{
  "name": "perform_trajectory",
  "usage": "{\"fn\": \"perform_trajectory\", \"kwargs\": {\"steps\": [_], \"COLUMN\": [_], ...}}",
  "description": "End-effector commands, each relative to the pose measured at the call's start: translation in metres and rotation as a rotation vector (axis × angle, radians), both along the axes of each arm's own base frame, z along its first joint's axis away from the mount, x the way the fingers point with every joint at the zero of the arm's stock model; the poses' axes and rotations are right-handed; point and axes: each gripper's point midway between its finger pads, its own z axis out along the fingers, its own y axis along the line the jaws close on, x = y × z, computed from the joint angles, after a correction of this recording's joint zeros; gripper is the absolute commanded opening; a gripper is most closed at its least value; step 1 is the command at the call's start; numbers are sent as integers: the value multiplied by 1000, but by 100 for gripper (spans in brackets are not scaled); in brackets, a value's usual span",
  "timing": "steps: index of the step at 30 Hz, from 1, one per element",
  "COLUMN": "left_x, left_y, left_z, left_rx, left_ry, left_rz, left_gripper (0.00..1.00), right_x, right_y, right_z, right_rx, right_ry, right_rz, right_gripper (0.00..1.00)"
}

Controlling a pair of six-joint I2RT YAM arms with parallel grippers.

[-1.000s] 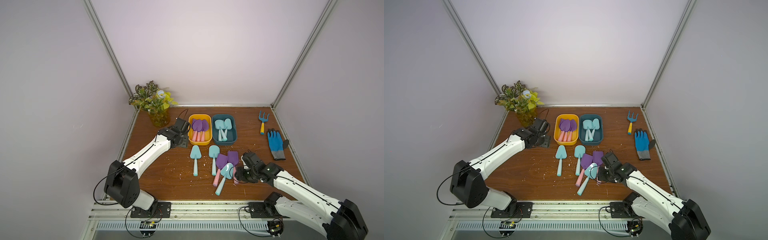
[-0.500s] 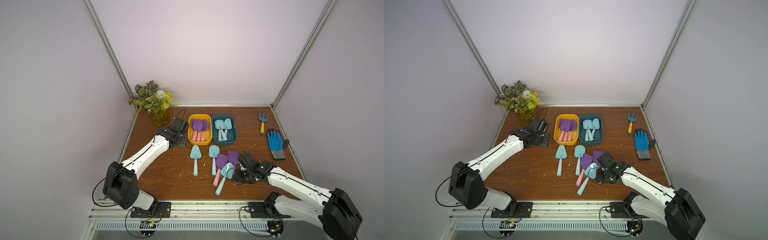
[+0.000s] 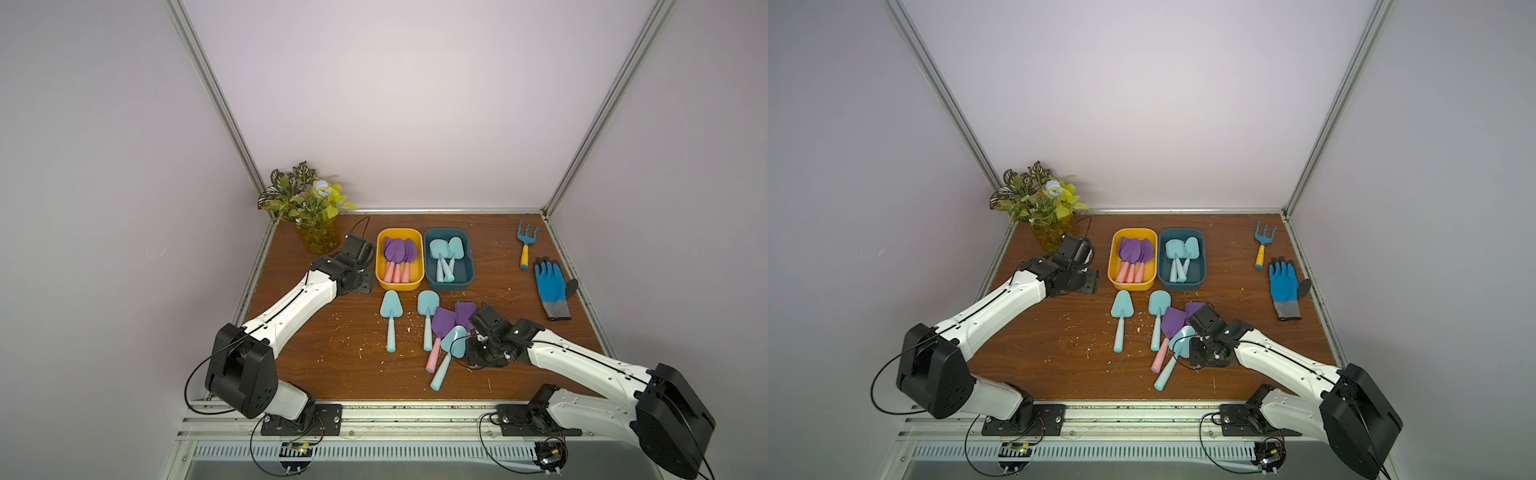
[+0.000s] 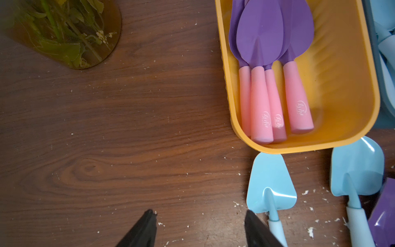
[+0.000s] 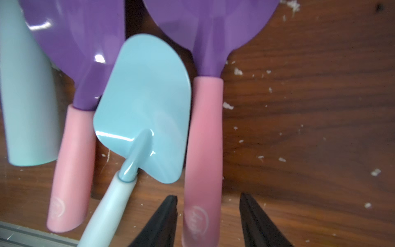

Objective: Sort the small shovels by color and place them into the storage box
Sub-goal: Pick up the shovel from the center of the board.

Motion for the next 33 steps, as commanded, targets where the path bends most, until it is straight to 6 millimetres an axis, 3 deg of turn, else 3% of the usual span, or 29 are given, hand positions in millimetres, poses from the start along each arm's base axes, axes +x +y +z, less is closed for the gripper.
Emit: {"fn": "perform_trajectory", "kwargs": {"steps": [1, 19, 33], "left_x": [-1, -1, 0], "left_y": [5, 8, 9], "left_z": [7, 9, 8], "left_rx": [-16, -39, -46], "left_ry": [-19, -25, -23], "left_rz": [2, 5, 7], "left_gripper": [68, 68, 68], "right_x": [6, 7, 6], "right_y": [3, 7, 5], "right_z": [8, 7, 5], "right_rx": [-4, -26, -38], "right_ry": [-22, -14, -9], "right_rz": [-3, 13, 11], "right_gripper": [52, 51, 42]}}
